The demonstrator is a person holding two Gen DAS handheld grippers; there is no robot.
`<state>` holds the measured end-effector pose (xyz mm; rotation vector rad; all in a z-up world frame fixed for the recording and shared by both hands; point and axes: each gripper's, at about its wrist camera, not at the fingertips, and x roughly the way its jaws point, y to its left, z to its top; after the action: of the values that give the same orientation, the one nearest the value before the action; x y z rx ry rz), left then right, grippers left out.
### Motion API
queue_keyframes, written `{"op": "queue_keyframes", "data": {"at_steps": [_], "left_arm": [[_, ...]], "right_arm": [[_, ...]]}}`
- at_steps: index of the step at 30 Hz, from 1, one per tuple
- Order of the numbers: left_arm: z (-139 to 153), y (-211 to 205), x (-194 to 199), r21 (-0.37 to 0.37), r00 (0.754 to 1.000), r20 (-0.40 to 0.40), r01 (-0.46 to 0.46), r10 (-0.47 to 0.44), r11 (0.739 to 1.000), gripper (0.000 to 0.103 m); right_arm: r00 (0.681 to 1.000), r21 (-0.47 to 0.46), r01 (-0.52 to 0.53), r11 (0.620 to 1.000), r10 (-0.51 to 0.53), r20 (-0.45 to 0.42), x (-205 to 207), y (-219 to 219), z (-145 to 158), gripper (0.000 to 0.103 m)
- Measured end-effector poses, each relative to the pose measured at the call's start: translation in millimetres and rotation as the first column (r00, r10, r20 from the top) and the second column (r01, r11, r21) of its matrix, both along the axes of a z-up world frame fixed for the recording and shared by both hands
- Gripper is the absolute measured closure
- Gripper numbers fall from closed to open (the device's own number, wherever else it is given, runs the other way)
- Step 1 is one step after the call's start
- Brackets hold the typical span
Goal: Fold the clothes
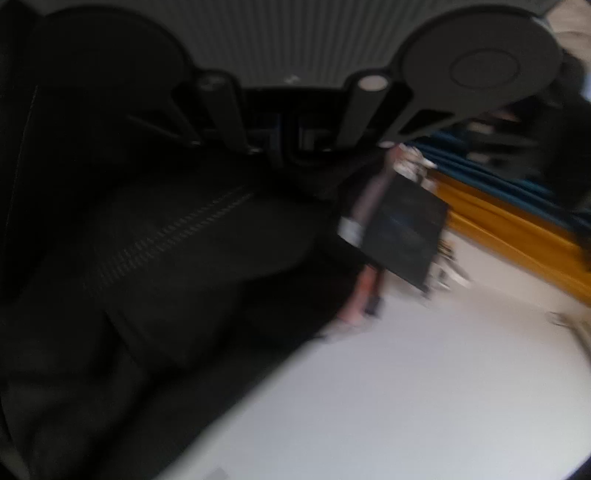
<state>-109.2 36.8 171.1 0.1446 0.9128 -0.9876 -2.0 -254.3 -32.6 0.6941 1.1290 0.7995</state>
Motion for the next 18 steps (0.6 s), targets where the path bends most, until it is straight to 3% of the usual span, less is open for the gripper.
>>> {"op": "queue_keyframes", "data": {"at_steps": [1, 2, 5, 7, 9, 10, 12, 14, 15, 18], "left_arm": [[4, 8, 2, -0.024, 0.999, 0.004, -0.032, 0.032, 0.999, 0.060], [6, 19, 6, -0.051, 0.997, 0.003, -0.076, 0.076, 0.996, 0.051], [9, 39, 20, -0.102, 0.975, -0.007, -0.220, 0.221, 0.970, 0.048], [3, 42, 34, -0.070, 0.936, -0.004, -0.352, 0.353, 0.933, 0.039], [-9, 48, 49, -0.023, 0.874, -0.005, -0.487, 0.487, 0.873, 0.035], [-18, 48, 56, 0.018, 0.844, -0.015, -0.536, 0.536, 0.844, 0.035], [-35, 48, 63, 0.107, 0.810, -0.004, -0.583, 0.586, 0.806, 0.031], [-51, 45, 64, 0.194, 0.784, 0.016, -0.611, 0.620, 0.768, 0.024], [-59, 43, 64, 0.236, 0.771, 0.027, -0.623, 0.636, 0.746, 0.024], [-78, 44, 58, 0.263, 0.773, -0.036, -0.604, 0.633, 0.753, 0.023]], "right_arm": [[1.000, -0.026, -0.010, 1.000, 0.009, -0.022, 1, 3, -9, 0.095], [0.999, -0.043, -0.032, 0.999, 0.031, -0.019, -1, 7, -14, 0.095], [0.997, -0.074, -0.074, 0.995, 0.073, -0.007, -6, 14, -18, 0.095], [0.996, -0.096, -0.091, 0.991, 0.091, -0.004, -4, 16, -15, 0.095], [0.994, -0.117, -0.110, 0.987, 0.110, 0.000, -3, 18, -11, 0.090], [0.992, -0.129, -0.121, 0.984, 0.122, 0.002, -4, 17, -5, 0.084], [0.990, -0.172, -0.132, 0.976, 0.140, 0.033, -7, 14, 12, 0.067], [0.981, -0.232, -0.123, 0.965, 0.153, 0.117, -13, 7, 36, 0.038], [0.972, -0.263, -0.112, 0.958, 0.161, 0.171, -17, 2, 49, 0.032], [0.947, -0.258, -0.078, 0.963, 0.152, 0.281, -15, -22, 76, 0.029]]}}
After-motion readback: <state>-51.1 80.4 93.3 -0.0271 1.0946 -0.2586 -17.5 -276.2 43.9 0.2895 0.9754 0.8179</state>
